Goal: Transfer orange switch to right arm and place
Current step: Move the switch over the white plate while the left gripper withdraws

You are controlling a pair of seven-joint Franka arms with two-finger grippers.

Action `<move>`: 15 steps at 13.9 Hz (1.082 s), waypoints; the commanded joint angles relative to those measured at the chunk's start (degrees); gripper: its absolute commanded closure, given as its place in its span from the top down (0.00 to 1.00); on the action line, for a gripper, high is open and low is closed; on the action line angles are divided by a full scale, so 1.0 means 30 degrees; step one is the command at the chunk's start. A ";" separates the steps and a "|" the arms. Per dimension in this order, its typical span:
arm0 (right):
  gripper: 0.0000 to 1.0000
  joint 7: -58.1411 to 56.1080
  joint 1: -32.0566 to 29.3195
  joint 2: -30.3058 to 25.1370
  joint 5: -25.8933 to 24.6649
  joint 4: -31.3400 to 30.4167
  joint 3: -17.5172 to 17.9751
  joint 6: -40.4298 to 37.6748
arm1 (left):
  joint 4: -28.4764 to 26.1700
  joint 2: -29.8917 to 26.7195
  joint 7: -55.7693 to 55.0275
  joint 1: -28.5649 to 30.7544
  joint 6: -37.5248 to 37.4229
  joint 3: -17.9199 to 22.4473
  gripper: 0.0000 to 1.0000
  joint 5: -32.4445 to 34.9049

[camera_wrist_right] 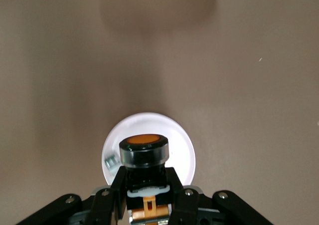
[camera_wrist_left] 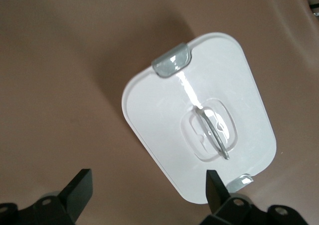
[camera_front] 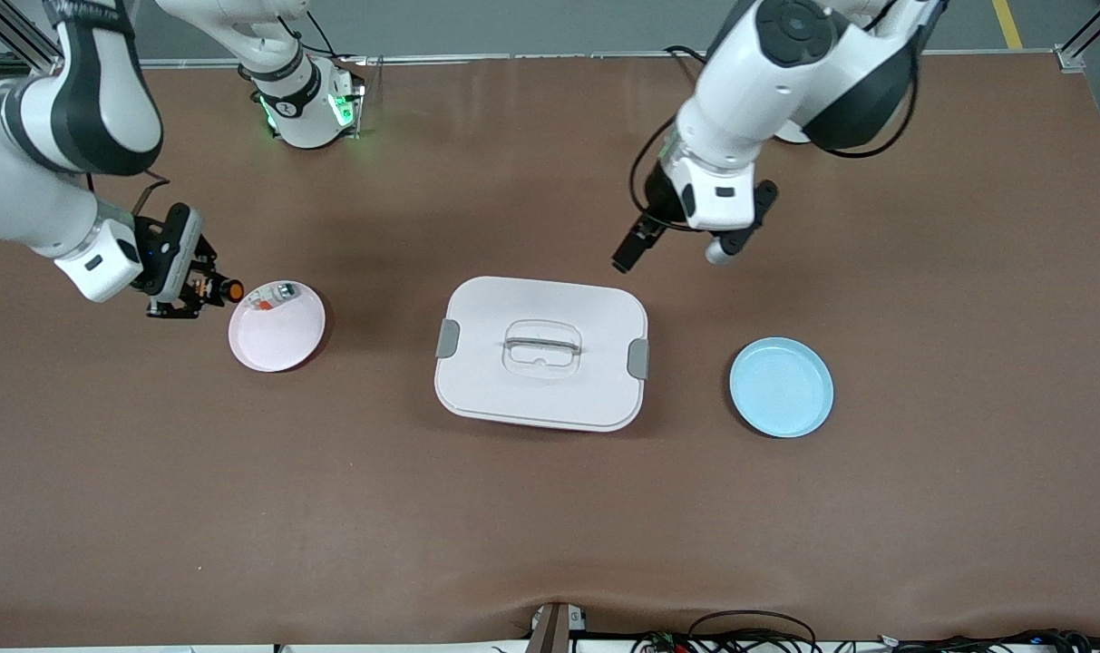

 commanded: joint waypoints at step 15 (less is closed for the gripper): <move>0.00 0.3611 0.0338 0.3353 -0.4146 -0.3437 0.0467 0.8744 | -0.0183 -0.1151 2.3878 1.0314 -0.3152 -0.0024 1.00 0.2652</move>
